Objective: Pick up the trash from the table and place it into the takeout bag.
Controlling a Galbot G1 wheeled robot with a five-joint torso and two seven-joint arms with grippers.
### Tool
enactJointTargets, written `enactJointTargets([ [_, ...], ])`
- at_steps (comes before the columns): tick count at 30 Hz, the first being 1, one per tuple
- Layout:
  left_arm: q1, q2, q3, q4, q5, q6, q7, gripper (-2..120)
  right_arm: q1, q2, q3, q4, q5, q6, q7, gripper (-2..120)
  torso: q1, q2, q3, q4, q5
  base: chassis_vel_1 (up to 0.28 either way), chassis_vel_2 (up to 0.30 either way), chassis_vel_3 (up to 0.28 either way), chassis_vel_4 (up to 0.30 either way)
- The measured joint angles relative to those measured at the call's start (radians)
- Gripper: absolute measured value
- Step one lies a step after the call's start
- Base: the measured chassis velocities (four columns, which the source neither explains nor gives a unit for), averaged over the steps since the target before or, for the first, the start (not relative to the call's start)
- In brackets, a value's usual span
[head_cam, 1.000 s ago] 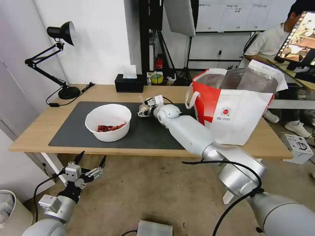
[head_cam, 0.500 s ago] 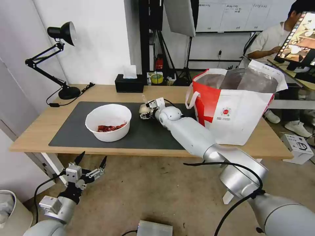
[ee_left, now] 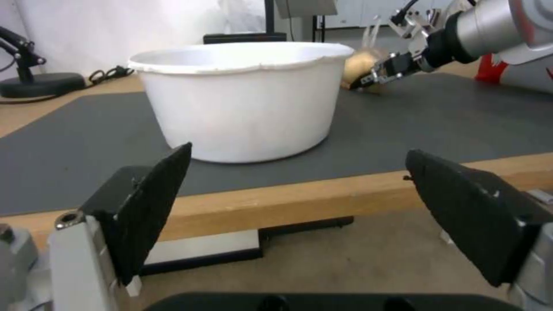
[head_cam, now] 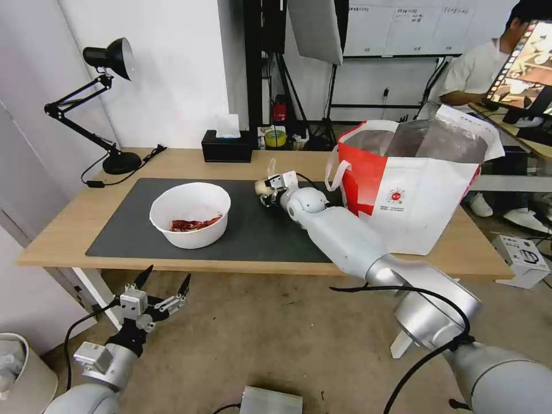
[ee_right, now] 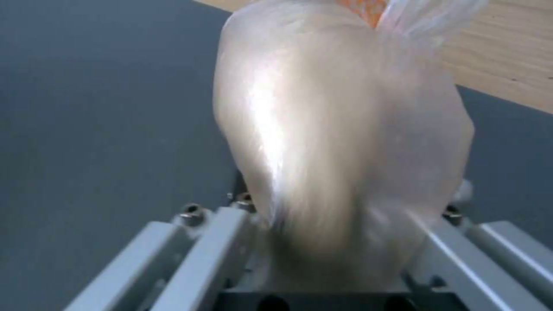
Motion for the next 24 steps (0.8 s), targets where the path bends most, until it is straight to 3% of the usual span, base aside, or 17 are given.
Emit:
enactJointTargets([
  [5,-0.001,0.004,0.003,-0.001,0.001,0.0,0.0,100,-0.01,-0.017,-0.006,0.026,0.001,0.015,0.006,7,0.0,0.0,0.0,0.0,0.0,0.0,0.0,0.0,0.0],
  [14,0.001,0.005,0.005,-0.003,0.002,0.0,-0.002,100,-0.027,-0.078,-0.016,0.148,0.029,0.034,0.032,7,0.0,0.0,0.0,0.0003,-0.0001,0.0,0.0,0.0,0.0],
  [20,0.003,0.008,0.005,-0.013,0.003,0.002,-0.006,100,-0.079,-0.221,-0.017,0.422,0.047,0.037,0.097,7,0.0,0.0,0.0,0.0001,0.0,0.0,0.0,0.0,0.0],
  [21,0.003,0.008,0.005,-0.013,0.003,0.002,-0.006,100,-0.079,-0.221,-0.017,0.422,0.047,0.037,0.097,7,0.0,0.0,0.0,0.0001,0.0,0.0,0.0,0.0,0.0],
  [23,0.007,0.007,0.005,-0.016,0.005,0.002,-0.006,100,-0.123,-0.304,-0.003,0.59,0.054,0.044,0.131,6,0.0,0.0,0.0,0.0003,0.0002,0.0,0.0,0.0,0.0],
  [24,0.007,0.007,0.005,-0.016,0.005,0.002,-0.006,100,-0.123,-0.304,-0.003,0.59,0.054,0.044,0.131,6,0.0,0.0,0.0,0.0003,0.0002,0.0,0.0,0.0,0.0],
])
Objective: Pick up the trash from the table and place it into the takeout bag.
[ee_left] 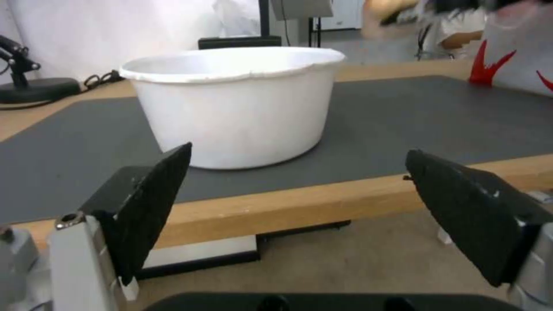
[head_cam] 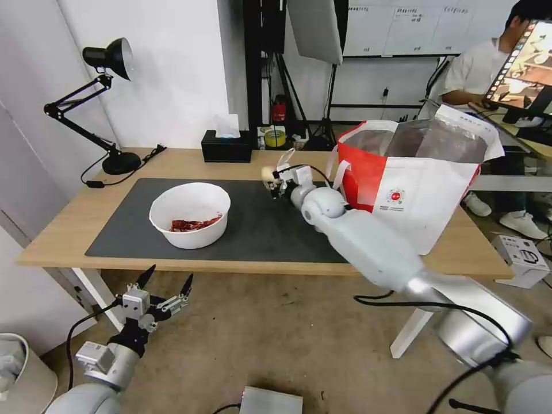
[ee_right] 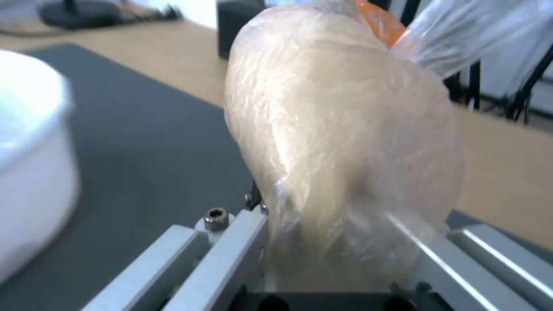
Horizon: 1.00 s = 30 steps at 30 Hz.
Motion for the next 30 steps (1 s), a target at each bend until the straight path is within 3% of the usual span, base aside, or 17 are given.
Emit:
enactJointTargets([
  [3,0.001,-0.004,0.006,-0.005,0.01,0.0,-0.001,100,-0.091,-0.12,0.063,0.216,0.001,0.011,0.024,6,0.0,0.0,0.0,-0.0001,0.0002,0.0,0.0,0.0,0.0],
  [4,0.001,-0.004,0.006,-0.005,0.01,0.0,-0.001,100,-0.091,-0.12,0.063,0.216,0.001,0.011,0.024,6,0.0,0.0,0.0,-0.0001,0.0002,0.0,0.0,0.0,0.0],
  [6,0.002,-0.005,0.011,-0.012,0.015,0.002,-0.004,100,-0.152,-0.2,0.119,0.338,0.001,0.019,0.035,6,0.0,0.0,0.0,-0.0009,0.0002,0.0,0.0,0.0,0.0],
  [15,0.018,-0.01,0.016,-0.035,0.025,0.003,-0.007,100,-0.312,-0.357,0.295,0.578,-0.024,0.104,0.079,6,0.0,0.0,0.0,-0.0003,0.0,0.0,0.0,0.0,0.0],
  [25,0.041,-0.031,0.02,-0.058,0.047,0.003,-0.007,100,-0.395,-0.406,0.403,0.582,-0.164,0.268,0.191,6,0.0,0.0,0.0,-0.0003,0.0,0.0,0.0,0.0,0.0],
  [30,0.048,-0.036,0.022,-0.066,0.053,-0.001,-0.007,100,-0.373,-0.426,0.427,0.545,-0.156,0.279,0.252,6,0.0,0.0,0.0,-0.0001,-0.0002,0.0,0.0,0.0,0.0],
])
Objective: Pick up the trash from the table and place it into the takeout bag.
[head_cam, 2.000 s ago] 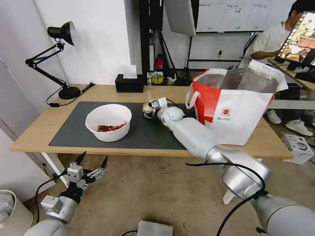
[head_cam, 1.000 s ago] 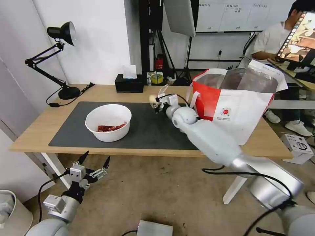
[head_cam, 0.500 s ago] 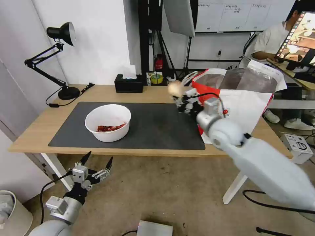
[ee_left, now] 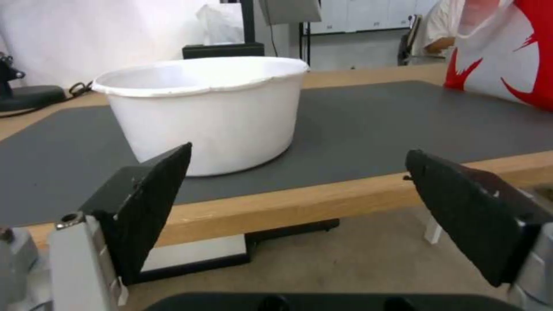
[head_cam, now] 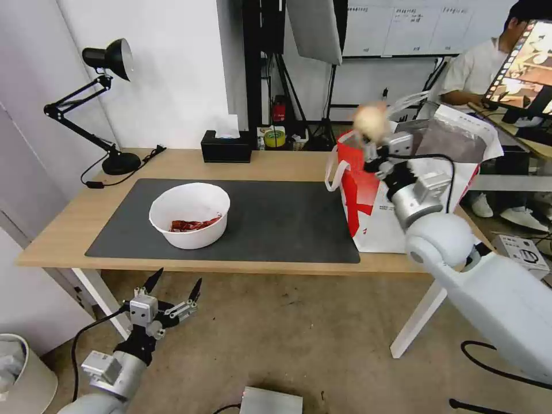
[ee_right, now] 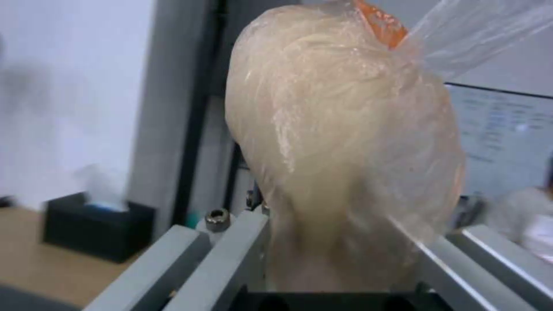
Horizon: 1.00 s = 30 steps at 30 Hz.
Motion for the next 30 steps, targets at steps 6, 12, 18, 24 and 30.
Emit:
enactJointTargets([
  [6,0.005,0.0,0.001,-0.005,0.001,-0.003,0.001,100,0.025,-0.027,0.017,-0.033,0.057,-0.046,0.044,6,0.0,0.0,0.0,0.0,0.0001,0.0,0.0,0.0,0.0],
  [12,0.006,0.001,0.01,-0.009,0.003,-0.004,0.004,100,0.043,-0.051,0.026,-0.071,0.153,-0.114,0.091,6,0.0,0.0,0.0,0.0,0.0,0.0,0.0,0.0,0.0],
  [18,-0.001,0.006,0.013,-0.006,0.002,-0.004,0.004,100,0.05,-0.061,0.032,-0.069,0.221,-0.19,0.121,17,0.0,0.0,0.0,-0.0001,-0.0001,0.0,0.0,0.0,0.0],
  [24,-0.015,0.012,0.025,0.011,0.001,-0.004,0.005,100,0.06,-0.062,0.027,-0.074,0.225,-0.22,0.122,40,0.0,0.0,0.0,0.0,-0.0001,0.0,0.0,0.0,0.0],
  [30,-0.034,0.013,0.038,0.022,0.002,-0.002,0.005,100,0.07,-0.061,0.02,-0.082,0.225,-0.233,0.121,60,0.0,0.0,0.0,0.0,-0.0001,0.0,0.0,0.0,0.0],
])
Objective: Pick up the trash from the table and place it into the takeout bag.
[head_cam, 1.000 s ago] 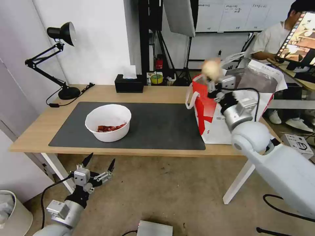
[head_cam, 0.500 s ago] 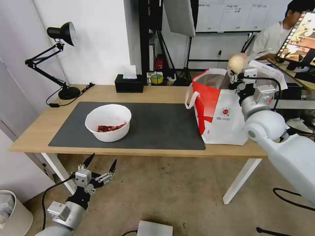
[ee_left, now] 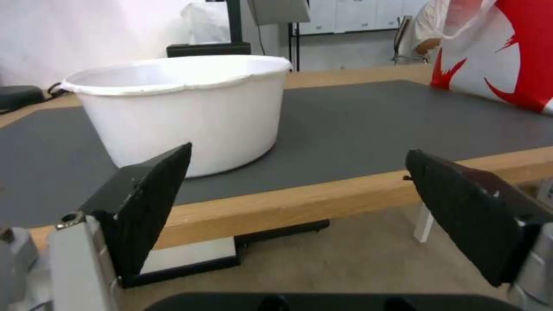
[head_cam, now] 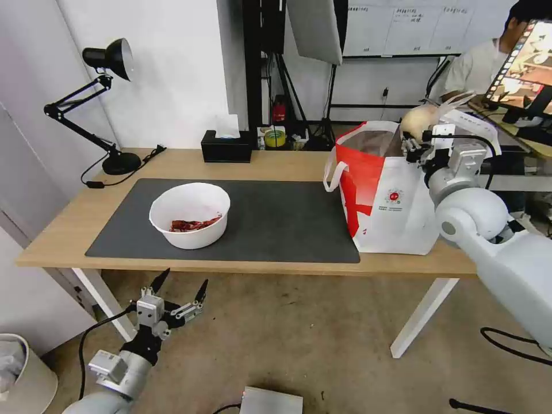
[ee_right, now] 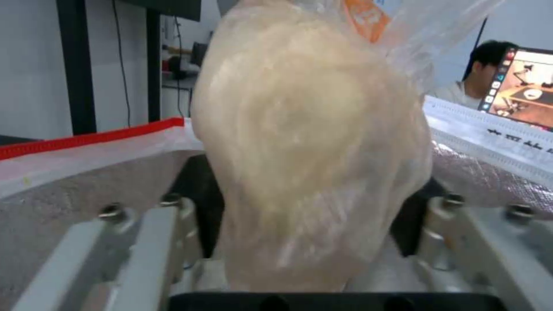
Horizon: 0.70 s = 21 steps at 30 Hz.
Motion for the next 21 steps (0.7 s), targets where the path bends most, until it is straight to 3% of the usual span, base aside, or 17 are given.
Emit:
enactJointTargets([
  [11,-0.011,0.009,0.003,0.012,-0.001,0.003,-0.006,100,0.004,0.006,-0.006,-0.018,-0.001,-0.014,-0.005,99,0.0,0.0,0.0,0.0,0.0,0.0,0.0,0.0,0.0],
  [21,-0.009,0.013,0.001,0.008,-0.002,0.004,-0.007,100,0.009,0.005,-0.01,-0.013,-0.003,-0.014,-0.021,100,0.0,0.0,0.0,0.0,0.0,0.0,0.0,0.0,0.0],
])
